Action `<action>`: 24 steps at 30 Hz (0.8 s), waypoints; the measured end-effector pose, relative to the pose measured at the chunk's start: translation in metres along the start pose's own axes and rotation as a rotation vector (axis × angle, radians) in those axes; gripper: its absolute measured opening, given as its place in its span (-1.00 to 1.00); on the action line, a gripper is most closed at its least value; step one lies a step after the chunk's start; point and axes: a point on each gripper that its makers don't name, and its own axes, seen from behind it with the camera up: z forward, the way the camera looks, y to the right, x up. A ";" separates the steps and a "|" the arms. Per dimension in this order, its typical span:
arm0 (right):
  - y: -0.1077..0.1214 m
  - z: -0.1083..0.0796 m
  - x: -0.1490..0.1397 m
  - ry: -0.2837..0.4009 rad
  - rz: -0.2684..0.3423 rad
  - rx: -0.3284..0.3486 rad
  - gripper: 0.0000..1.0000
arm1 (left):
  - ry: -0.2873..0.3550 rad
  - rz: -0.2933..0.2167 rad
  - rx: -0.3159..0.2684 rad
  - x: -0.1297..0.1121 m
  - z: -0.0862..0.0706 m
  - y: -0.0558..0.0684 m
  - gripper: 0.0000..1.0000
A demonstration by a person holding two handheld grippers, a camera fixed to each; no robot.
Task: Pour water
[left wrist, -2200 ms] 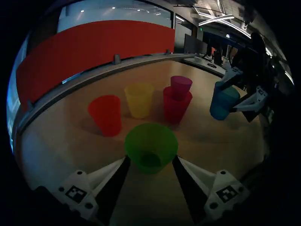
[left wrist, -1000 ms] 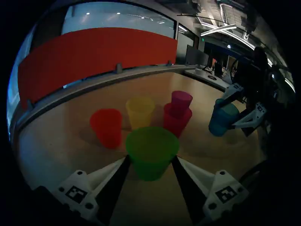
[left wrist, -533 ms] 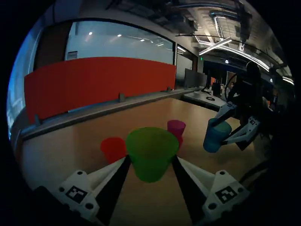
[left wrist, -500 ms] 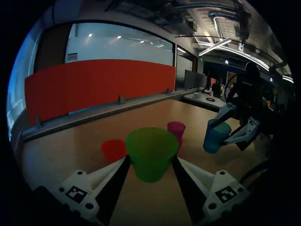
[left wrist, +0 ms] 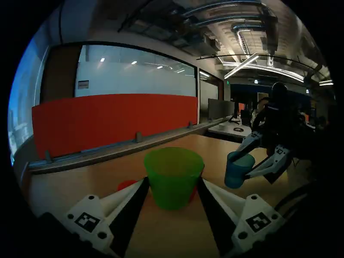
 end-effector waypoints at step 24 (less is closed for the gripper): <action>-0.004 0.001 0.029 0.085 0.017 0.005 0.77 | 0.103 -0.051 -0.012 0.022 -0.014 0.009 0.60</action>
